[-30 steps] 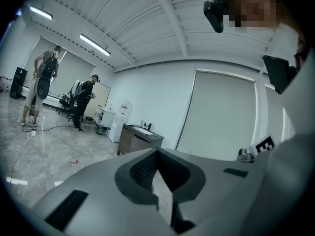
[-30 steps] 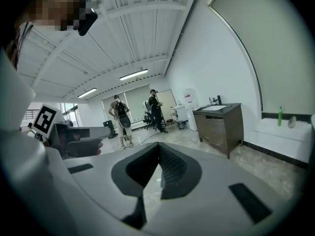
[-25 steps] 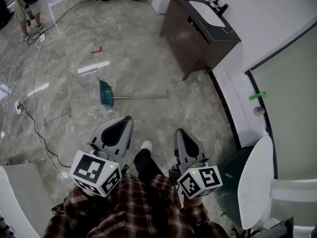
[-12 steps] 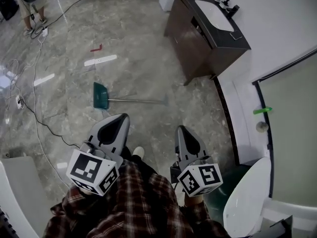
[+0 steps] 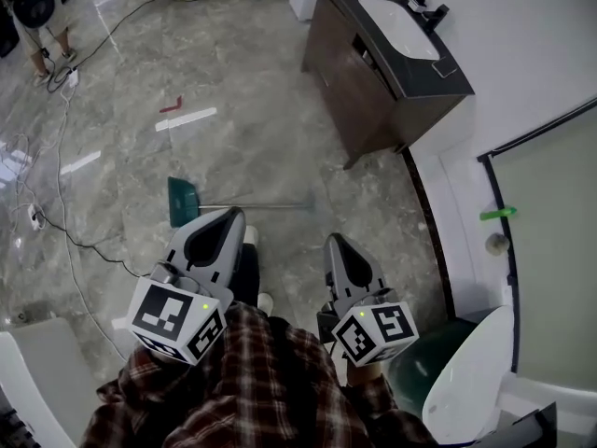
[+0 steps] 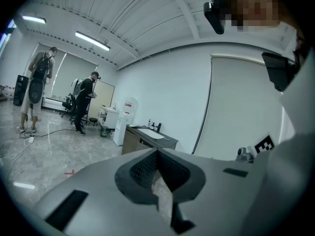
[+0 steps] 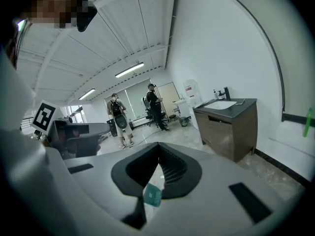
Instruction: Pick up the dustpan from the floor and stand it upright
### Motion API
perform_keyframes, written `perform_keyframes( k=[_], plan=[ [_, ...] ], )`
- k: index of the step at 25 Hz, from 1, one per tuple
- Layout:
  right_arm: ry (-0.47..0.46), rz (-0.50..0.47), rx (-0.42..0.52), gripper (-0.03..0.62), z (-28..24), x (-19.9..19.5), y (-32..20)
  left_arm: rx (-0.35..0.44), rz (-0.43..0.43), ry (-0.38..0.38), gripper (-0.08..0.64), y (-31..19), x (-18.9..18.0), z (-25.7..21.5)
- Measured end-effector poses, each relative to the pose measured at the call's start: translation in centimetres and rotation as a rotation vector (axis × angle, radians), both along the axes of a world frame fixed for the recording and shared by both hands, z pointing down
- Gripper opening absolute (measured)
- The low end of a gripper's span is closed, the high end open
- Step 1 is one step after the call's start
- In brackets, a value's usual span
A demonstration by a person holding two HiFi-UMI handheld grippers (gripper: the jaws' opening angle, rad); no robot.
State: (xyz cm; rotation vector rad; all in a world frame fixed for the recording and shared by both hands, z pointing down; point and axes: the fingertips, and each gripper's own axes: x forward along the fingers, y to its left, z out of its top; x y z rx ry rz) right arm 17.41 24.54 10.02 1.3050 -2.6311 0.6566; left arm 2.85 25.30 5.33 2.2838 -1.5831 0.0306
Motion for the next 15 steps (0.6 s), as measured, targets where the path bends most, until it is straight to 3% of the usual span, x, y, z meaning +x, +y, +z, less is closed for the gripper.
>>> perform_keyframes(
  k=[10, 15],
  plan=[
    [0.059, 0.079, 0.011, 0.011, -1.5, -4.3, -14.2, 0.028, 0.142, -0.001, 0.001, -15.0, -1.9, -0.9],
    [0.081, 0.125, -0.032, 0.011, -0.2, -6.0, -18.8, 0.011, 0.190, -0.006, 0.000, -20.2, -3.0, 0.3]
  ],
)
